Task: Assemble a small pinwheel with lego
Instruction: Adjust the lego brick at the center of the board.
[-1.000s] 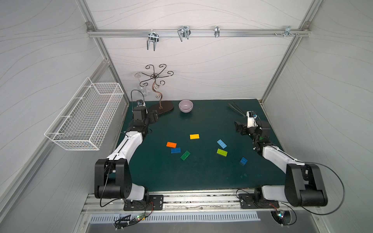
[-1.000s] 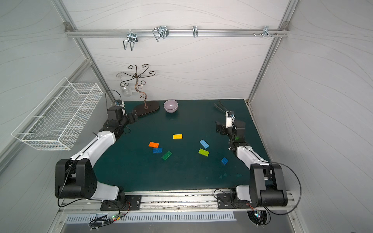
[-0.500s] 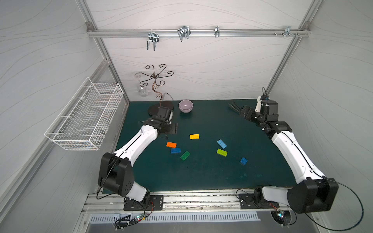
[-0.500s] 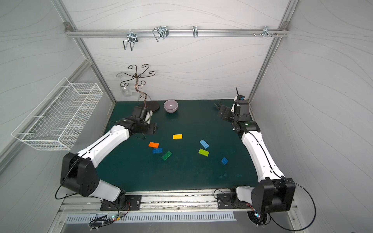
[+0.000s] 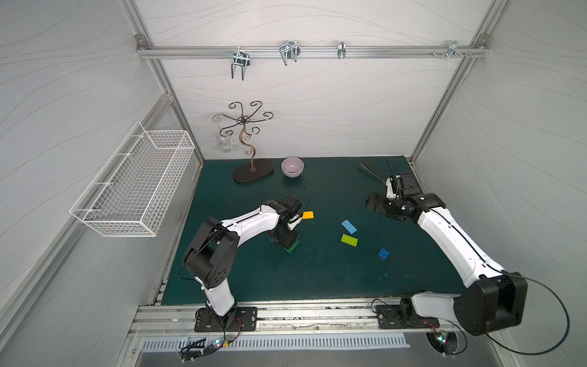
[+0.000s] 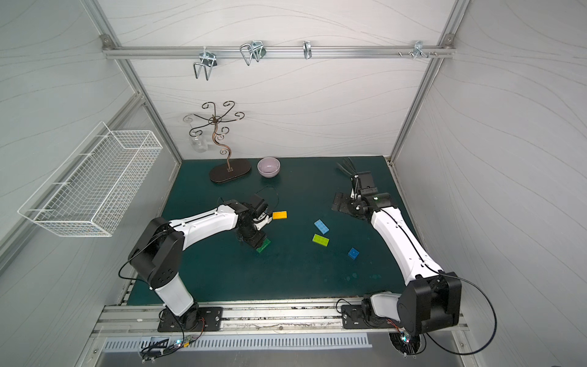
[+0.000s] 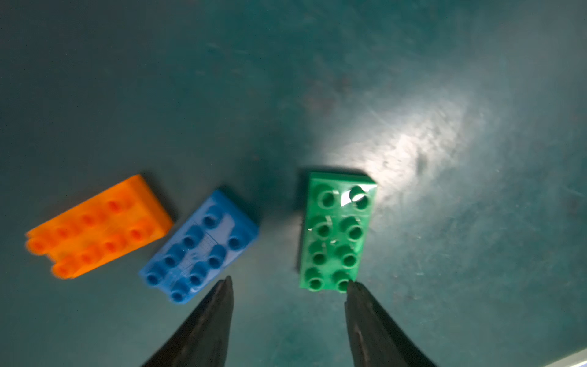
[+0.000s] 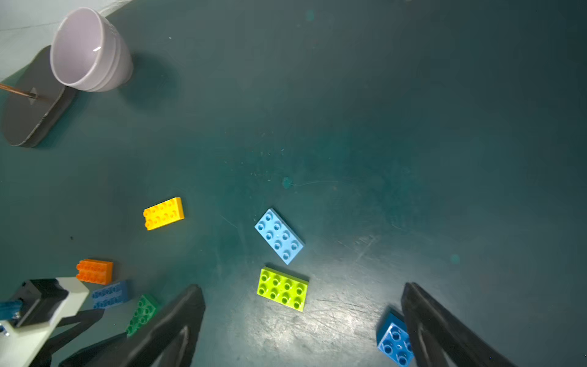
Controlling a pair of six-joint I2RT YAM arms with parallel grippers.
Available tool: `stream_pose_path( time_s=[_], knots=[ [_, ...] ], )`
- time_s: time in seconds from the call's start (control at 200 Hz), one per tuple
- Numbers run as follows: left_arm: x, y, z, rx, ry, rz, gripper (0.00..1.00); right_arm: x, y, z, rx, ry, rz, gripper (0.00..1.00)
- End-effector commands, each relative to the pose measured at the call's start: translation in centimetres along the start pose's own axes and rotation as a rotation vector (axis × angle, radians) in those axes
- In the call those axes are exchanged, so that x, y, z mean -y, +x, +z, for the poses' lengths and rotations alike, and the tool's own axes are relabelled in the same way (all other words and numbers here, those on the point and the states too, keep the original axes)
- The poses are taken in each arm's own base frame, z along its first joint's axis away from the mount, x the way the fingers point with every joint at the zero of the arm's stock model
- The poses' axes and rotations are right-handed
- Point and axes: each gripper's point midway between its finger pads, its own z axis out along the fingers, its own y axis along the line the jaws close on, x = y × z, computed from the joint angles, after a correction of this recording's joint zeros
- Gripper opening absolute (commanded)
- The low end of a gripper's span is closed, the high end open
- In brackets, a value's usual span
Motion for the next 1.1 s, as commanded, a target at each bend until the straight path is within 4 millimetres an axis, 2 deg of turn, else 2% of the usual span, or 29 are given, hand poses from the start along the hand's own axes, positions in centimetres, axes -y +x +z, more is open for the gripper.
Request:
stream_pose_path(
  time_s=[0.0, 0.25, 0.435, 0.525, 0.625, 0.725, 0.85, 0.991, 1.096],
  knots=[
    [0.9, -1.4, -0.3, 0.032, 0.002, 0.088, 0.60, 0.3, 0.1, -1.1, 0.015, 0.033, -0.045, 0.99],
    [2.0, -1.7, 1.2, 0.016, 0.029, 0.115, 0.58, 0.2, 0.2, -1.2, 0.024, 0.047, -0.077, 0.99],
    [1.2, -2.1, 2.7, 0.000, -0.013, 0.158, 0.56, 0.0, 0.3, -1.6, 0.029, 0.043, -0.092, 0.99],
    [1.9, -2.3, 3.0, 0.014, 0.021, 0.217, 0.46, 0.3, 0.4, -1.8, 0.030, 0.052, -0.088, 0.99],
    [3.9, -1.6, 2.8, 0.031, 0.140, 0.378, 0.31, 0.7, 0.6, -1.9, 0.028, 0.070, -0.084, 0.99],
    [4.6, -1.7, 3.1, 0.046, 0.180, 0.517, 0.17, 1.4, 1.2, -1.8, 0.018, 0.100, -0.069, 0.99],
    [5.1, -1.9, 3.6, 0.043, 0.207, 0.709, 0.10, 1.8, 2.1, -1.5, 0.004, 0.106, -0.077, 0.99],
    [5.0, -2.7, 4.6, 0.056, 0.184, 0.844, 0.08, 2.4, 2.8, -1.2, 0.003, 0.131, -0.092, 0.99],
    [4.9, -4.2, 5.4, 0.081, 0.137, 0.921, 0.08, 2.2, 3.3, -1.0, -0.008, 0.125, -0.110, 0.99]
  ],
)
